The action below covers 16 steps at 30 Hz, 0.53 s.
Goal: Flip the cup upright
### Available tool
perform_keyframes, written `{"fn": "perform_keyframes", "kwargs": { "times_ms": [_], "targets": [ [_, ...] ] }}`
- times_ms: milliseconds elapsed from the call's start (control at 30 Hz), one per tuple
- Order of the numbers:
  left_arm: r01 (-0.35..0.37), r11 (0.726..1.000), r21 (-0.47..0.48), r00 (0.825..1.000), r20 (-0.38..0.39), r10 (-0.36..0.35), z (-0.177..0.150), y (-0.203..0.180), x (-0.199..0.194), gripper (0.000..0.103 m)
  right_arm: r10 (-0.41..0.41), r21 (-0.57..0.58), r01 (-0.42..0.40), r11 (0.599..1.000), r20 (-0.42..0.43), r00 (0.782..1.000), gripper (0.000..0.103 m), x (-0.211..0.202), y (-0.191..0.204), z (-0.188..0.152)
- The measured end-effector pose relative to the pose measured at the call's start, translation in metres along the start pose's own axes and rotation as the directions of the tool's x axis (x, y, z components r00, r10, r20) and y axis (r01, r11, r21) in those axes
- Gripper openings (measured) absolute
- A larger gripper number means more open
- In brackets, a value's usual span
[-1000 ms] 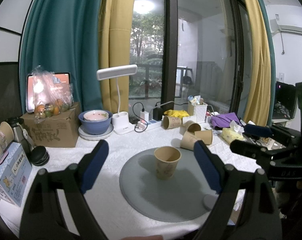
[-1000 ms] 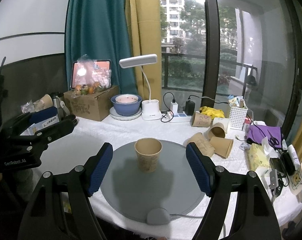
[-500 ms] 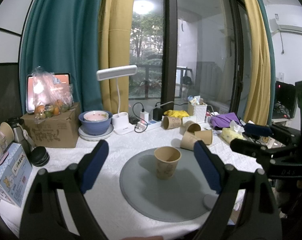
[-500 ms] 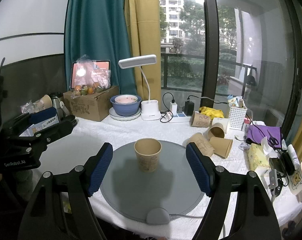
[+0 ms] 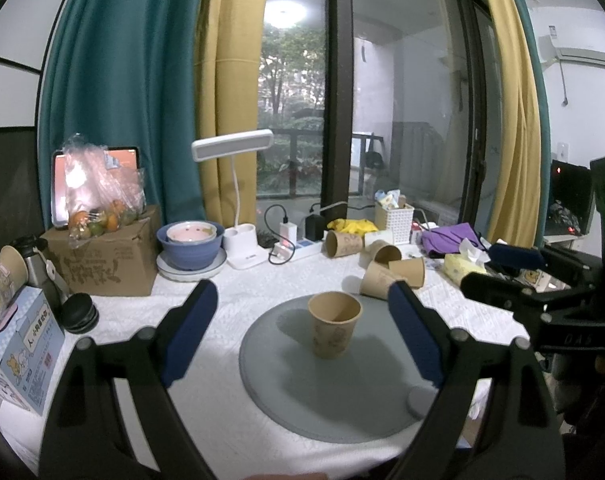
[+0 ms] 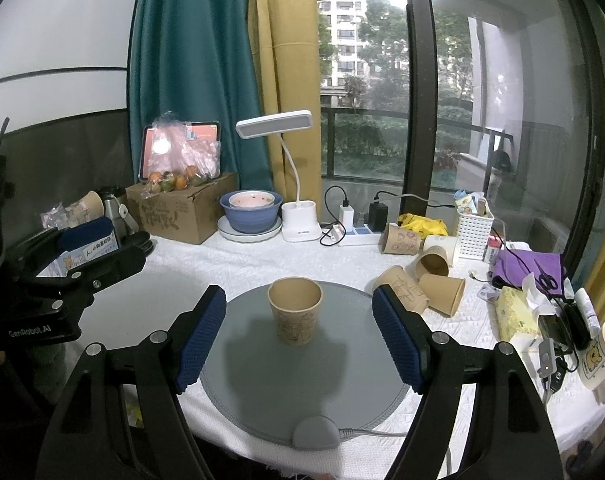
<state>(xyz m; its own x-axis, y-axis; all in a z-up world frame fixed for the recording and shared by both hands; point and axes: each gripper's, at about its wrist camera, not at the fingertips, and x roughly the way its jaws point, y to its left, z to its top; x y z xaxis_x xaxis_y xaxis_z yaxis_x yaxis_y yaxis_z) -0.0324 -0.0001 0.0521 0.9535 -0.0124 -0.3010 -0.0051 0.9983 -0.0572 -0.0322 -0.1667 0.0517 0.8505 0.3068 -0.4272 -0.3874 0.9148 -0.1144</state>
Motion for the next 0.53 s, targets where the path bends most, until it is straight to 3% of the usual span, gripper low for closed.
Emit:
{"fn": "perform_keyframes", "kwargs": {
  "times_ms": [400,533],
  "targets": [
    [0.001,1.000,0.001,1.000,0.000,-0.001,-0.0005,-0.0015,-0.0005,0.088,-0.002,0.000,0.002,1.000,0.000,1.000,0.079,0.0001,0.0003,0.0000],
    [0.005,1.000,0.000,0.999,0.053,-0.005,0.0028,-0.0004,-0.0075,0.088,-0.011,0.006,0.011,1.000,0.004,1.000,0.079,-0.0025,-0.0041,0.0009]
  ]
}}
